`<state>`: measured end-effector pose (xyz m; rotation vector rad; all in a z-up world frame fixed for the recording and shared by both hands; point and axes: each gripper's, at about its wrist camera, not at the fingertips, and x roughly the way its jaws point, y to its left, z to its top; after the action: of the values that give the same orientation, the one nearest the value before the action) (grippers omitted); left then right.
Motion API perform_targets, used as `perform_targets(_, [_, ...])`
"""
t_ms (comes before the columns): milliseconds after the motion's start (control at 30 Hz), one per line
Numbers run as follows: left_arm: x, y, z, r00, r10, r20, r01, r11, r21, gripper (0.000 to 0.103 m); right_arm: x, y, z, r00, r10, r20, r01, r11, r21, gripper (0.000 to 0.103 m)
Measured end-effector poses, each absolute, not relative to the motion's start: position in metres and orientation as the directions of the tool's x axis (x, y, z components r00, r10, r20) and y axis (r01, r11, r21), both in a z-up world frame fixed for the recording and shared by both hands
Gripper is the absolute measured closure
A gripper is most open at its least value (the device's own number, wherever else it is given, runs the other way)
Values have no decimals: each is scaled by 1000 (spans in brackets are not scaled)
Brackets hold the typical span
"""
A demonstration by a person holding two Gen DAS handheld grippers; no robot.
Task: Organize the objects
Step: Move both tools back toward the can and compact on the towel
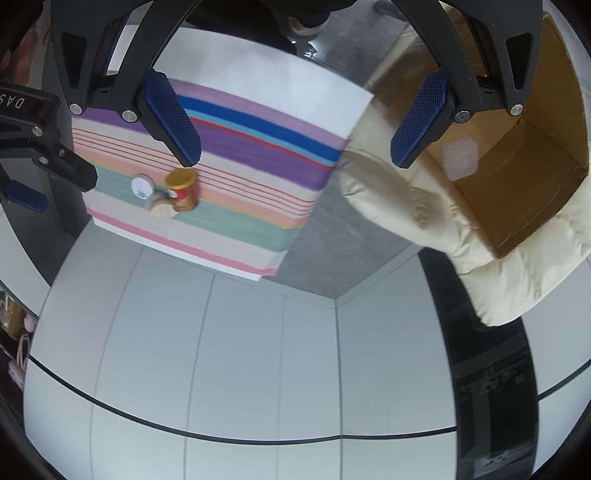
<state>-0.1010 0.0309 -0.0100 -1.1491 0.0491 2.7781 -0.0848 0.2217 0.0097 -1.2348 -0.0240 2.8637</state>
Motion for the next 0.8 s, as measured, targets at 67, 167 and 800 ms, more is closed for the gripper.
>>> perform_targets(67, [-101, 44, -10, -697, 126, -706, -158, -987, -19, 0, -80, 234, 9, -683, 42, -729, -39, -999, -22, 0])
perform_targets(167, [-100, 61, -10, -693, 144, -706, -186, -982, -19, 0, -72, 254, 8, -678, 60, -732, -75, -997, -12, 0])
perform_targets(800, [-91, 140, -8, -654, 237, -718, -305, -952, -37, 0, -23, 343, 3, -647, 154, -747, -237, -972, 5, 0])
